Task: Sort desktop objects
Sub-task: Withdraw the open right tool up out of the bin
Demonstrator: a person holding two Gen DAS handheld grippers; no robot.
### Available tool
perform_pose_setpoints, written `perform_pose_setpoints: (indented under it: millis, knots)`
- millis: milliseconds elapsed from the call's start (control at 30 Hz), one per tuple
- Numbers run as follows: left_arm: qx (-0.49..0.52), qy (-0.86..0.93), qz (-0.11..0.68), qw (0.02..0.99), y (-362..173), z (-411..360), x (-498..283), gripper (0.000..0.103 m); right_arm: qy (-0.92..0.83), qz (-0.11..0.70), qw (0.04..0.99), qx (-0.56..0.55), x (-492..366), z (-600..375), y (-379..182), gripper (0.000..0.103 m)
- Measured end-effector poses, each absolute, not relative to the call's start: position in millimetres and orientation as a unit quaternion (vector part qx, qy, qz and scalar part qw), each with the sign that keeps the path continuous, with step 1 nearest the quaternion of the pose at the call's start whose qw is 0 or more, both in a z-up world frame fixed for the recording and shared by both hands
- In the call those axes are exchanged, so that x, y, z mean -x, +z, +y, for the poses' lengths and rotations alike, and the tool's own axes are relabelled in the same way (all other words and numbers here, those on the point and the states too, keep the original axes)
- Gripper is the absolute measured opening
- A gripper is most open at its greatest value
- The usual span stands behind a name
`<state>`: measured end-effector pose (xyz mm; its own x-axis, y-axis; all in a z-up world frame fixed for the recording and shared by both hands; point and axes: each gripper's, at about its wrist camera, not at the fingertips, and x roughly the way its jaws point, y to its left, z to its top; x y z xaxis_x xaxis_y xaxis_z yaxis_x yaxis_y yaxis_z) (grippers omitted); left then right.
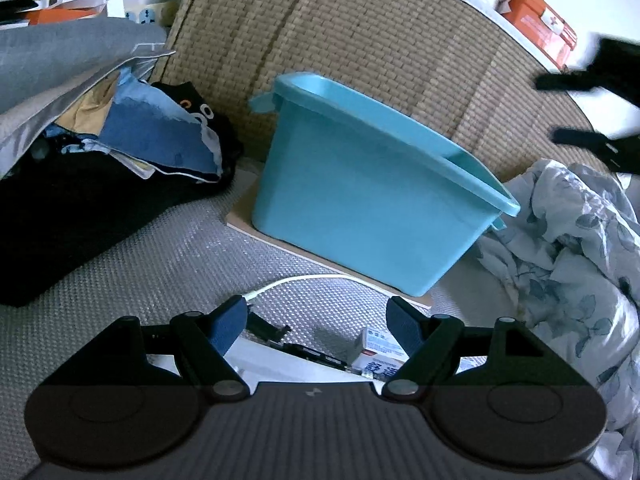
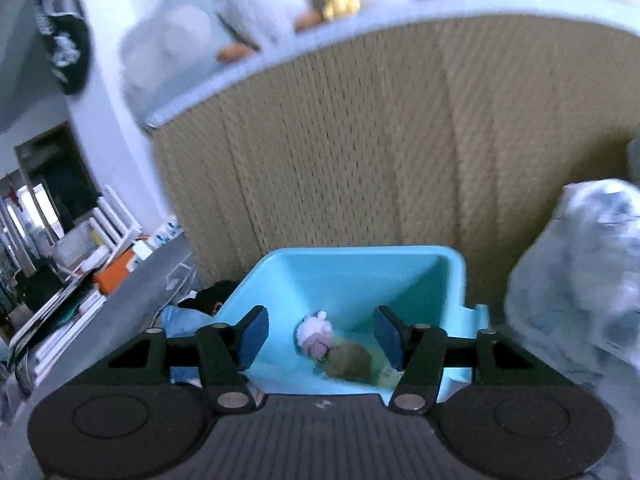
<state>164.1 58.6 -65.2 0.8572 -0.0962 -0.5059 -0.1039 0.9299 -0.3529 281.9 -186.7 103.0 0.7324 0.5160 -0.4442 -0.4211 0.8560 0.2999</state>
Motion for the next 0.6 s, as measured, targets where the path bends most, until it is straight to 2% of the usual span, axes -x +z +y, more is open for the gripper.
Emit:
perform_pose_setpoints:
  millis: [200, 433, 600]
  knots:
    - [0.147, -0.010, 0.264, 0.953, -61.4, 45.9, -157.1, 0.080, 0.212, 0.216, 0.951, -0.056, -204.5, -231.8, 67.9, 0.064]
    - [0.142, -0.010, 0.287, 0.947, -63.6, 40.5, -153.1, 0.080, 0.181, 0.234, 0.954, -0.048, -160.9, -253.3, -11.2, 0.064]
    - [0.090, -0.016, 0.299, 0.950, -45.6, 27.1, -154.4, 0.080, 0.166, 0.228, 0.957, -0.067, -135.8, -264.5, -50.3, 0.064]
